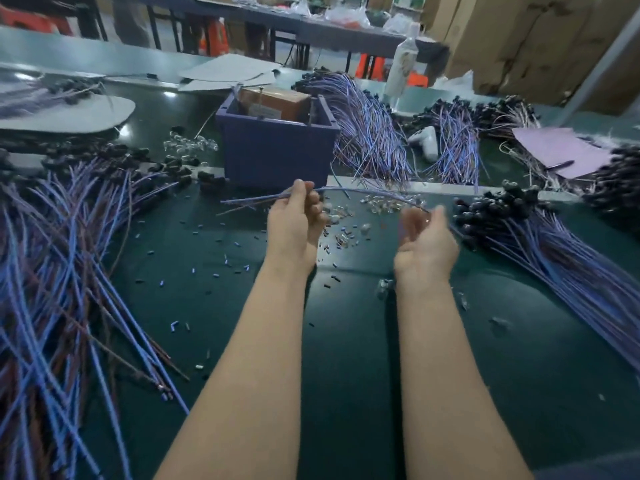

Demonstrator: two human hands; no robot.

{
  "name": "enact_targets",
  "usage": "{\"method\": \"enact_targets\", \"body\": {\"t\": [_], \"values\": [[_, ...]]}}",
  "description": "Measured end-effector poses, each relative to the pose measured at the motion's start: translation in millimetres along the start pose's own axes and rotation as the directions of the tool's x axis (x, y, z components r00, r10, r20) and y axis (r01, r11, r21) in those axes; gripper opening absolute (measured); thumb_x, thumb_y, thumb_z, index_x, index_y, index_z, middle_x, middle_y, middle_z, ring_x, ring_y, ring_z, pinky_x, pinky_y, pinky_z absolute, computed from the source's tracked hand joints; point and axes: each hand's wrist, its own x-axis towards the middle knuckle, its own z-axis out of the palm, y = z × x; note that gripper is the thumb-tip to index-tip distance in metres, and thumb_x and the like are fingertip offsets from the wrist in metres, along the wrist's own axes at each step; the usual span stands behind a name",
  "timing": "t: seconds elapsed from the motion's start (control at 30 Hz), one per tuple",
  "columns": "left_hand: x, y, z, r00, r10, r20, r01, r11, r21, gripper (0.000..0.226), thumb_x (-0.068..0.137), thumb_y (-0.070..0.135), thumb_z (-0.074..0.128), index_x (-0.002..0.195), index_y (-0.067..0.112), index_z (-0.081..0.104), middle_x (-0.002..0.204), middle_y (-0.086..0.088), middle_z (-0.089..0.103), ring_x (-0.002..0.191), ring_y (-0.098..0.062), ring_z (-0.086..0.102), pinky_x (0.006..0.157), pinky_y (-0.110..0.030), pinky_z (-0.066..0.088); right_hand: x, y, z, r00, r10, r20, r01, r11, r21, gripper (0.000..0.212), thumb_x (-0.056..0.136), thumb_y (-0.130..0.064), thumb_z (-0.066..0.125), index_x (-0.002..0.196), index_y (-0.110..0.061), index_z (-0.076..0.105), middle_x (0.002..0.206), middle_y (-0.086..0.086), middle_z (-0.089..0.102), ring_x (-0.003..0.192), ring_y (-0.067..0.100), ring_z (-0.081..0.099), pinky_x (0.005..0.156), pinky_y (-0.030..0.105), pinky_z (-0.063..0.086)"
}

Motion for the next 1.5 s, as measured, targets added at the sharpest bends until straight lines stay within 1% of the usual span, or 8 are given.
{"method": "enact_targets", "body": {"t": [0.2,0.7,0.77,0.93,1.03,1.23,1.33,1.5], "values": [[0.2,-14.6,-3.3,0.997,-0.06,0.054,0.043,0.961,0.275,0.027,0.1,0.015,0.044,0.08,0.006,0.06,0.048,0.009,0.054,0.039,0.001,0.046,0.043,-0.011,0.041,-23.1,48.6,15.4,0.946,0.09,0.312,0.084,0.86,-0.504,0.025,0.095,-0.009,0.053,0.071,-0.007,0.058,0.06,0.003,0.061,0.043,0.005,0.055,0.046,0.015,0.047],[8.9,15.4,-25.7,0.911,0.263,-0.319,-0.275,0.962,0.008,0.031,0.103,0.02,0.039,0.081,0.009,0.058,0.044,0.011,0.046,0.037,0.0,0.036,0.039,-0.013,0.029,-8.2,30.7,7.5,0.986,-0.006,0.167,0.035,0.985,-0.17,0.027,0.098,-0.01,0.047,0.073,-0.006,0.055,0.045,-0.004,0.061,0.042,0.003,0.059,0.048,0.014,0.051],[10.6,20.6,-29.6,0.842,0.372,-0.39,-0.319,0.927,0.195,0.025,0.102,0.017,0.039,0.094,0.006,0.061,0.053,0.009,0.054,0.042,0.0,0.041,0.045,-0.014,0.035,-5.1,21.9,5.4,0.989,-0.017,0.146,0.029,0.996,-0.083,0.027,0.098,-0.009,0.048,0.072,-0.005,0.055,0.046,-0.003,0.062,0.043,0.004,0.06,0.049,0.014,0.051],[-2.3,-0.1,-16.3,0.801,0.594,-0.072,-0.349,0.561,0.751,0.043,0.093,0.018,0.056,0.135,0.02,0.05,0.138,-0.005,0.034,0.108,-0.01,0.046,0.094,-0.019,0.04,-19.9,27.8,12.6,0.955,0.172,0.243,-0.178,0.984,0.004,0.022,0.096,-0.009,0.052,0.078,0.0,0.061,0.058,0.007,0.068,0.053,0.012,0.066,0.053,0.019,0.056],[-4.0,-5.5,-11.8,0.79,0.601,0.123,-0.39,0.337,0.857,0.033,0.092,0.031,0.059,0.121,0.016,0.063,0.137,-0.008,0.044,0.121,-0.018,0.04,0.103,-0.025,0.033,-22.3,30.6,15.6,0.932,0.257,0.256,-0.276,0.96,0.039,0.023,0.096,-0.009,0.052,0.077,0.002,0.06,0.056,0.009,0.067,0.05,0.012,0.066,0.05,0.019,0.055],[-4.1,-10.1,-6.2,0.901,0.376,0.216,-0.416,0.605,0.679,0.014,0.097,0.009,0.05,0.093,0.007,0.063,0.079,0.0,0.064,0.07,-0.007,0.058,0.071,-0.018,0.049,-29.0,42.6,16.5,0.914,0.294,0.28,-0.185,0.916,-0.356,0.032,0.099,-0.015,0.048,0.072,-0.001,0.058,0.047,0.0,0.061,0.039,0.005,0.056,0.042,0.013,0.046],[0.2,-6.1,-12.5,0.901,0.432,0.037,-0.367,0.715,0.595,0.019,0.098,0.012,0.048,0.082,0.012,0.059,0.071,0.003,0.06,0.056,0.002,0.054,0.057,-0.012,0.044,-33.9,42.7,11.4,0.881,0.062,0.469,0.328,0.633,-0.701,0.04,0.097,-0.028,0.051,0.062,-0.009,0.057,0.042,-0.006,0.053,0.037,0.007,0.046,0.041,0.019,0.039],[4.1,-1.4,-17.6,0.89,0.449,-0.083,-0.353,0.79,0.501,0.02,0.102,0.013,0.039,0.085,0.01,0.049,0.073,-0.003,0.065,0.052,-0.001,0.06,0.057,-0.016,0.05,-37.8,50.2,11.2,0.54,-0.278,0.795,0.83,0.016,-0.558,0.02,0.095,-0.02,0.051,0.103,-0.011,0.067,0.1,0.002,0.067,0.098,0.02,0.056,0.091,0.028,0.04]]}}
